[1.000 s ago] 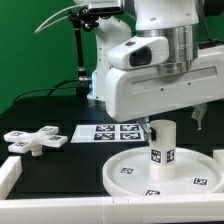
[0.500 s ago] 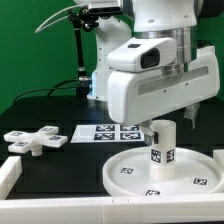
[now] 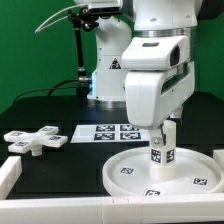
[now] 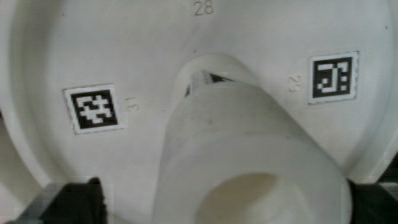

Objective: Assemble round table

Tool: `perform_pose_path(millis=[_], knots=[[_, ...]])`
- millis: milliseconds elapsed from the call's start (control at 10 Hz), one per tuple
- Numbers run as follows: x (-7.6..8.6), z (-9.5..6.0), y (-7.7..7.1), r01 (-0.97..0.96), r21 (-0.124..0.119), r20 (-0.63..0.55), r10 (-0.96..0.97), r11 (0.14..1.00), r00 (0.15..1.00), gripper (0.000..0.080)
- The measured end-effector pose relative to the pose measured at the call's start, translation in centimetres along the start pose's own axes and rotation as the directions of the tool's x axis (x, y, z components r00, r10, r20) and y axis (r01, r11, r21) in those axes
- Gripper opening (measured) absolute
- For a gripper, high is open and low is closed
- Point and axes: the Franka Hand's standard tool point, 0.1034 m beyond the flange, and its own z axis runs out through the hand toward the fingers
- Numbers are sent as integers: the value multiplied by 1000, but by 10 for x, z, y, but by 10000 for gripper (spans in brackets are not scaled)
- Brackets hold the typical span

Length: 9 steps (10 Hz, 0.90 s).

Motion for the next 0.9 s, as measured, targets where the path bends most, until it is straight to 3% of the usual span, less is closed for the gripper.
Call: perform_pose_path(millis=[300,900], knots=[[-4,1,1,253,-4,24,-252,968,967,648],[-5,1,2,543,2,70,-541,840,838,648]])
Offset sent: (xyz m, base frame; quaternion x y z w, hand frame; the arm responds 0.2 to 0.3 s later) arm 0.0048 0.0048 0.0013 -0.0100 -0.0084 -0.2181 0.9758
